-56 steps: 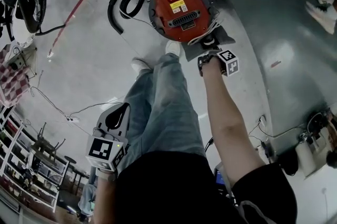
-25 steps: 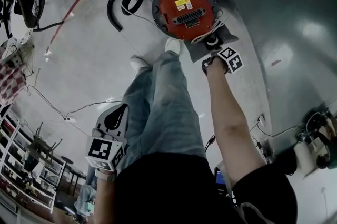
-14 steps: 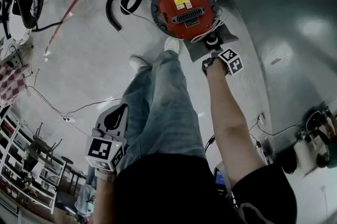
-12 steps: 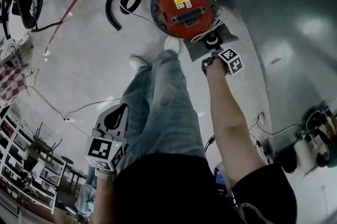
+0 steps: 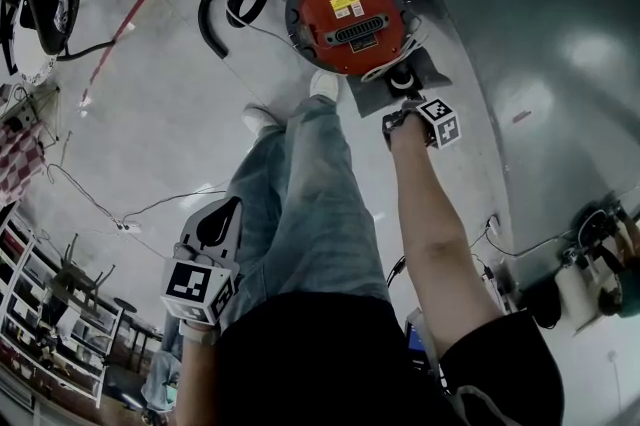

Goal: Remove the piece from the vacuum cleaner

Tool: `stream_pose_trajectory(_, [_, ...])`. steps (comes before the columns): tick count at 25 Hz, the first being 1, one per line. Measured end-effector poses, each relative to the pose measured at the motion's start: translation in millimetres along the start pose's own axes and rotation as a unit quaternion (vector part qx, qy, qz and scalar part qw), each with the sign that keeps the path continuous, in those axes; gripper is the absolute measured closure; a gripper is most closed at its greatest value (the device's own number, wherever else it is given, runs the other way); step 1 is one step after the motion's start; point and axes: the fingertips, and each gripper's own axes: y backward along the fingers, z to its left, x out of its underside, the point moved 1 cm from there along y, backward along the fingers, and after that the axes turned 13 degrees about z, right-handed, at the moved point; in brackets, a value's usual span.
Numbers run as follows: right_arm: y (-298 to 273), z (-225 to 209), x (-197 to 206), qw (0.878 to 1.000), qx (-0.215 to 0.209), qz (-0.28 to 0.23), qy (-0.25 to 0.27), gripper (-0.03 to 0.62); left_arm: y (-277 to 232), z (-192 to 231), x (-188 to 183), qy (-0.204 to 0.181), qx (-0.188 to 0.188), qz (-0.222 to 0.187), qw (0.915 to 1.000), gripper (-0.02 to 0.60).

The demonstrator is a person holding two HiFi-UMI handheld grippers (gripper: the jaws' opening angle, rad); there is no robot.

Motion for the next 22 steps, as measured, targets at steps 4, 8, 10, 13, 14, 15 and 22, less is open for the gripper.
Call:
stream_pose_trajectory(4, [-0.4, -0.5, 1.4, 1.000, -0.007, -0.002, -0.017, 0.546, -1.7, 1.4, 2.3, -0.001, 0.004, 0.002, 1.0000, 0.563])
stream_pose_trajectory(8, [-0.3, -2.2, 1.2, 1.000, -0.005, -0.002, -0.017, 0.546, -0.8, 4.0, 4.1, 0.004, 0.002, 0.000, 1.0000, 0.563])
stream_pose_trajectory(10, [-0.5, -1.1, 0.0, 1.000, 0.000, 0.001, -0.004, 0.545, -0.3, 4.5, 4.2, 0.004, 0.002, -0.001, 1.0000, 0.563])
stream_pose_trajectory(13, [-0.6, -0.9, -0.2, 1.000, -0.006, 0.005, -0.014, 0.545, 1.5, 4.6, 4.4, 0.005, 0.001, -0.004, 1.0000, 0.563])
stream_pose_trajectory(14, [-0.6, -1.0, -0.1, 1.000, -0.009, 0.008, -0.015, 0.545, 2.1, 4.9, 4.2, 0.006, 0.001, -0.005, 1.0000, 0.563])
stream_pose_trajectory(15, [-0.8, -0.7, -0.3, 1.000, -0.010, 0.012, -0.011, 0.543, 2.3, 5.3, 3.9, 0.006, 0.001, -0.006, 1.0000, 0.563])
stream_pose_trajectory(22, [-4.9, 0.3, -3.2, 0.999, 0.002, 0.044, 0.013, 0.533, -2.2, 4.5, 6.7, 0.011, 0.008, -0.004, 0.9999, 0.563])
